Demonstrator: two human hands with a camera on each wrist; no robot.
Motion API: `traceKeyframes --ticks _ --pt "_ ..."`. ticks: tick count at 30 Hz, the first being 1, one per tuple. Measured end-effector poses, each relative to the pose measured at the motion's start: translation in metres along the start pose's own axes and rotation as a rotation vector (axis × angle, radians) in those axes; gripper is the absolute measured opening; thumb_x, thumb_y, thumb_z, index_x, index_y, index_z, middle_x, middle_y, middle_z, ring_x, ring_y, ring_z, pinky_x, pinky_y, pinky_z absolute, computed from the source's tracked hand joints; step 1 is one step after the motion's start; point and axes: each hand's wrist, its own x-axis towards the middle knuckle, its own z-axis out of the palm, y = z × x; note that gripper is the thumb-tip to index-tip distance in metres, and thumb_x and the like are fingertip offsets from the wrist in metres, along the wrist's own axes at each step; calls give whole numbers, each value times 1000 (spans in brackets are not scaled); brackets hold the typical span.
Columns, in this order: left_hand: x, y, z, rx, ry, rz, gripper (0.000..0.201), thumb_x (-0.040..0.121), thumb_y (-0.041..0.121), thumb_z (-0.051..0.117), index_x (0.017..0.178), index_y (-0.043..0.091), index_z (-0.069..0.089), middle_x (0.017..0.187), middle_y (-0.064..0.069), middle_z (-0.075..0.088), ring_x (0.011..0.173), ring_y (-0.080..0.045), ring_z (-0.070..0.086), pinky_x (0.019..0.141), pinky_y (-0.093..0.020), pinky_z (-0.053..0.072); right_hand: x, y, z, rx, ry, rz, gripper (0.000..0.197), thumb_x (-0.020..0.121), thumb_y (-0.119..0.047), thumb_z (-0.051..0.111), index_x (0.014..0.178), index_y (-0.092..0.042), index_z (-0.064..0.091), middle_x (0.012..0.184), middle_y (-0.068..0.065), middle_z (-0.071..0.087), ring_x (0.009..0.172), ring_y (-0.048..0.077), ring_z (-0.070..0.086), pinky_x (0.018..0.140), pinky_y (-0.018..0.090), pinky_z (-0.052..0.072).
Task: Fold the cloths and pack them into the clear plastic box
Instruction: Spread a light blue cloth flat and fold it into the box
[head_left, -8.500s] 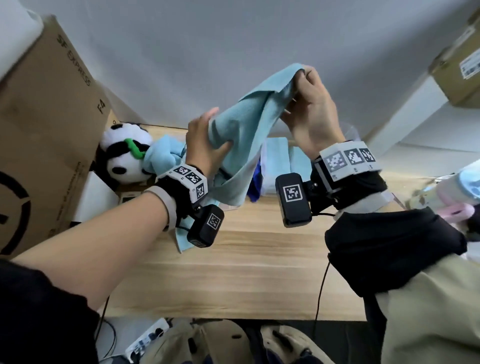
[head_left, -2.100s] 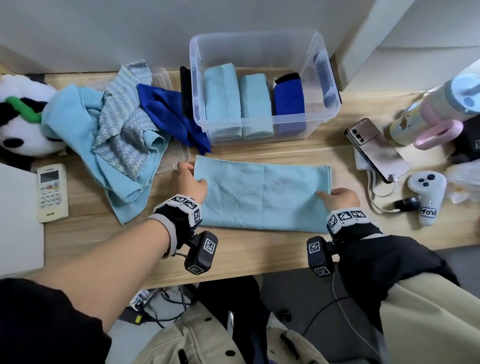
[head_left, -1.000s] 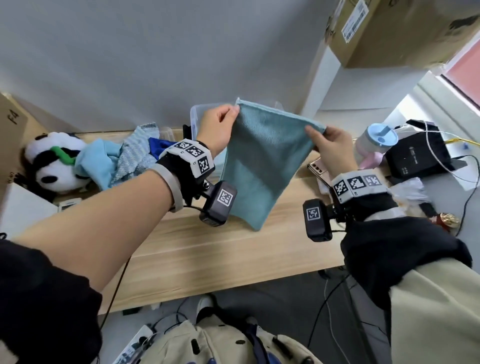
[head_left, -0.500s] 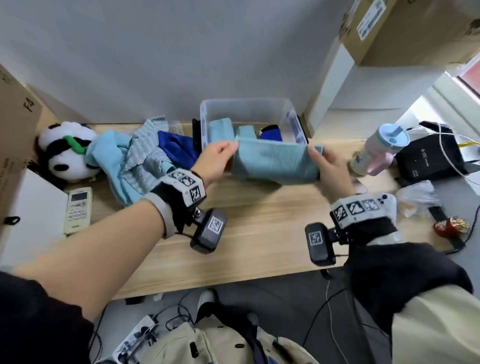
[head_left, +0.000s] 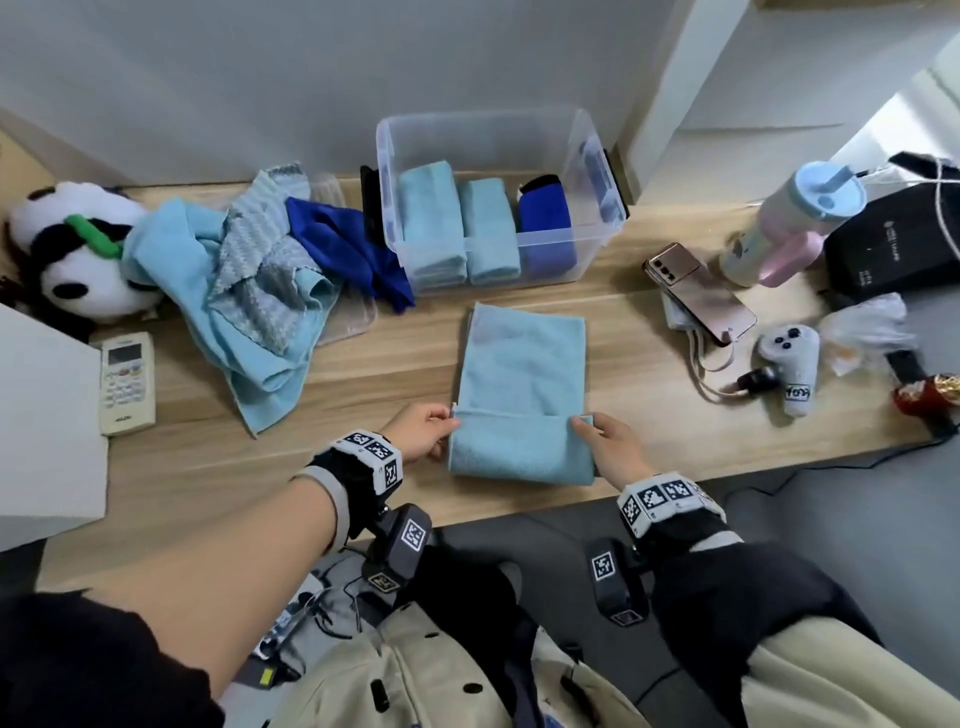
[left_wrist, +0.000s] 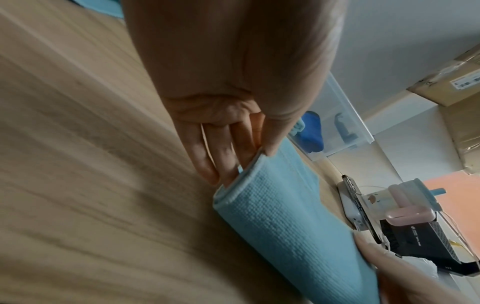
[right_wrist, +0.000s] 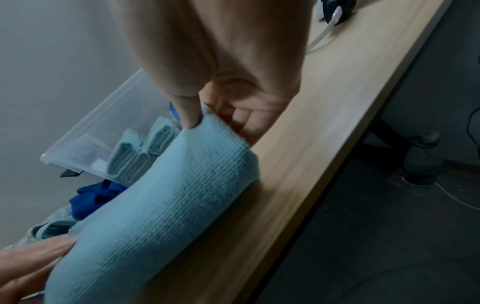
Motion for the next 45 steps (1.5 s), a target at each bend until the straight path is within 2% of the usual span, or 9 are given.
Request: traceKeyframes --ticks 4,9,15,21,26,32,35,41,45 --pt "6 4 2 -7 -7 -14 17 92 11 53 76 17 56 73 -3 58 62 -17 51 64 -31 45 9 1 -1 -27 -14 44 13 94 -15 52 100 -8 62 94 8 61 94 21 56 86 38 47" --pt "15 7 3 31 63 -65 13 89 8 58 101 8 61 77 -2 59 63 -13 54 61 -25 44 23 7 -1 -225 -23 74 11 89 -11 58 94 -6 66 72 -6 55 81 16 52 60 15 37" --pt "33 20 -3 20 176 -50 20 87 3 55 75 18 60 72 0 59 63 -16 52 57 -23 41 38 2 -4 -284 6 78 8 83 -11 65 77 -14 62 68 -6 55 77 15 53 58 15 37" --pt "63 59 -15 -58 261 31 28 88 2 50 111 12 64 101 -8 60 57 -13 41 59 -32 46 50 0 -3 -309 -32 103 18 81 -11 67 68 -22 60 72 -6 59 83 16 56 73 24 41" --pt "86 82 -16 -78 202 18 31 89 5 55 120 9 61 125 -13 60 120 -40 50 99 -44 40 50 4 1 -309 -17 77 1 82 -12 67 82 -12 66 77 0 62 79 13 56 63 19 41" --pt "108 93 -18 -98 144 58 37 86 2 58 122 7 61 128 -12 59 120 -21 53 99 -22 40 54 5 2 -312 11 83 3 82 -14 68 80 -15 66 69 -5 60 72 12 56 63 21 44" --pt "108 95 -21 -32 189 176 43 85 -3 58 127 5 56 132 -9 55 111 -12 50 75 0 39 56 7 4 -284 22 77 7 81 -12 69 77 -17 64 67 -7 59 70 10 54 70 23 43" --pt "101 80 -34 182 280 248 52 82 1 62 132 6 49 144 -12 37 134 -20 35 104 -11 18 60 0 15 -141 33 10 6 82 -9 67 86 -11 64 77 0 61 64 3 52 61 8 40" --pt "83 60 -35 206 335 282 33 81 -1 59 110 13 62 119 -9 50 102 -17 52 100 -24 37 59 -2 18 -82 36 6 14 81 -9 69 93 -10 62 89 8 64 77 11 56 62 9 42"
